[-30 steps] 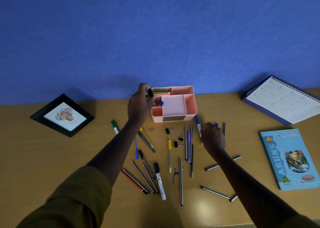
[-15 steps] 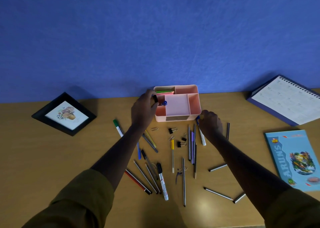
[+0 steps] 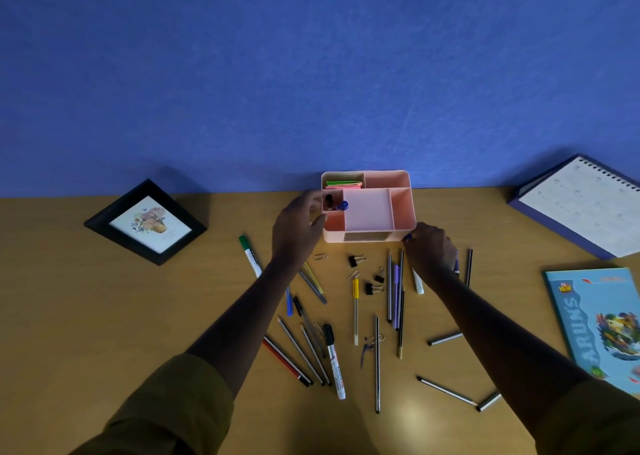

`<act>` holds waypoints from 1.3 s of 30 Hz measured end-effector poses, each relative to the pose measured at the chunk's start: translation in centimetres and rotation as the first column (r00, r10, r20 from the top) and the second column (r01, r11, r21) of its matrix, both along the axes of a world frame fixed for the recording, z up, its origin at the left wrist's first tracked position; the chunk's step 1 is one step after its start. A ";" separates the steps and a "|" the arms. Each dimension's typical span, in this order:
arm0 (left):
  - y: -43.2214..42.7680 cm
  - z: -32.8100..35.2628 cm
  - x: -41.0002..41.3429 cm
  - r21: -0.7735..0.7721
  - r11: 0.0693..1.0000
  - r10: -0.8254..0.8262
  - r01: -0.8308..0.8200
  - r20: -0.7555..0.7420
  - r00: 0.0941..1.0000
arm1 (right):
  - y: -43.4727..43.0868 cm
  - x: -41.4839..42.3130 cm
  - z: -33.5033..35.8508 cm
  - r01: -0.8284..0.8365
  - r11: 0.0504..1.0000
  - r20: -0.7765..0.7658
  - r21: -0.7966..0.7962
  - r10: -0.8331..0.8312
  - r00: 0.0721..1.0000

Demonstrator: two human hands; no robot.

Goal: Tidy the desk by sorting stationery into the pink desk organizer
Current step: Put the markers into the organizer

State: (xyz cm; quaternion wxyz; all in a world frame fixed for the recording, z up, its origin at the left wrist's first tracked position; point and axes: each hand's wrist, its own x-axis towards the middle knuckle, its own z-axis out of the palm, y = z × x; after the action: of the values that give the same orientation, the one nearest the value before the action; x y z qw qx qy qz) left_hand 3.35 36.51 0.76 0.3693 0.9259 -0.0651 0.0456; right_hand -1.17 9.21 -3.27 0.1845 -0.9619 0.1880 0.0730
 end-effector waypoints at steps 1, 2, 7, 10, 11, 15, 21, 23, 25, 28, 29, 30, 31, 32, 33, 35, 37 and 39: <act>0.3 -0.1 -0.3 -0.029 1.000 0.004 -0.004 -0.006 1.000 | 0.0 0.0 0.1 0.005 1.000 0.004 0.001 -0.005 1.000; 0.5 -0.2 -0.5 -0.059 0.998 0.012 -0.013 -0.017 1.000 | 0.0 0.0 0.3 0.004 1.000 0.003 0.008 -0.004 1.000; 2.4 -1.1 -2.6 -0.107 0.980 0.164 -0.169 -0.054 0.985 | 0.4 -0.2 0.4 -0.021 1.000 -0.026 0.017 0.022 0.999; 4.2 -2.0 -3.7 -0.087 0.949 0.295 -0.303 -0.102 0.950 | 0.8 -0.3 0.4 0.005 0.999 -0.017 0.035 -0.004 1.000; 4.8 -2.2 -4.0 -0.061 0.938 0.333 -0.341 -0.114 0.936 | 0.8 -0.3 0.3 0.009 0.999 -0.006 0.044 -0.009 1.000; 6.7 -3.0 -4.7 0.001 0.900 0.432 -0.437 -0.149 0.889 | 0.6 -0.8 0.4 -0.006 0.996 0.051 0.087 0.002 0.999; 9.3 -3.7 -5.0 0.095 0.837 0.546 -0.539 -0.210 0.811 | 0.1 -1.1 2.2 -0.013 0.994 0.081 0.109 0.004 0.997; 9.9 -4.1 -4.9 0.133 0.816 0.578 -0.563 -0.246 0.778 | -0.1 -1.0 3.5 -0.010 0.991 0.096 0.131 -0.002 0.995; 10.4 -4.3 -4.7 0.144 0.791 0.609 -0.595 -0.289 0.739 | -0.4 -0.9 5.2 -0.030 0.989 0.112 0.143 0.014 0.994; 10.8 -4.7 -4.7 0.138 0.788 0.609 -0.600 -0.319 0.727 | -0.6 -0.5 8.0 -0.044 0.988 0.172 0.148 0.018 0.985; 10.8 -4.8 -4.7 0.137 0.792 0.604 -0.595 -0.320 0.730 | -0.5 -0.2 8.9 -0.044 0.988 0.197 0.151 0.013 0.980; 10.9 -4.9 -4.7 0.135 0.796 0.599 -0.590 -0.322 0.734 | -0.3 0.1 9.8 -0.048 0.988 0.224 0.147 0.014 0.974; 10.9 -5.0 -4.7 0.134 0.802 0.591 -0.582 -0.324 0.739 | 0.0 0.5 10.7 -0.061 0.988 0.250 0.143 0.023 0.968; 10.9 -5.1 -4.6 0.135 0.809 0.582 -0.572 -0.326 0.745 | 0.4 1.0 11.5 -0.085 0.985 0.278 0.148 0.041 0.960; 10.9 -5.2 -4.5 0.138 0.814 0.574 -0.564 -0.328 0.750 | 0.9 1.5 12.3 -0.119 0.979 0.314 0.164 0.063 0.947; 10.9 -5.3 -4.4 0.149 0.818 0.571 -0.556 -0.338 0.748 | 2.1 2.5 13.6 -0.185 0.963 0.397 0.194 0.095 0.913; 11.0 -5.3 -4.2 0.156 0.818 0.571 -0.554 -0.342 0.746 | 3.5 3.5 14.6 -0.243 0.946 0.482 0.214 0.114 0.869; 11.0 -5.4 -4.2 0.168 0.819 0.570 -0.548 -0.342 0.747 | 4.9 4.3 15.3 -0.291 0.932 0.557 0.214 0.128 0.820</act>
State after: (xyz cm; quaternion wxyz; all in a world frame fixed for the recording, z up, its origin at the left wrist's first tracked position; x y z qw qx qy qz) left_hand -0.81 47.51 -4.63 0.3176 0.9037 0.2859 -0.0264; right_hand 3.16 14.12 11.99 0.3589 -0.9211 0.0083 -0.1508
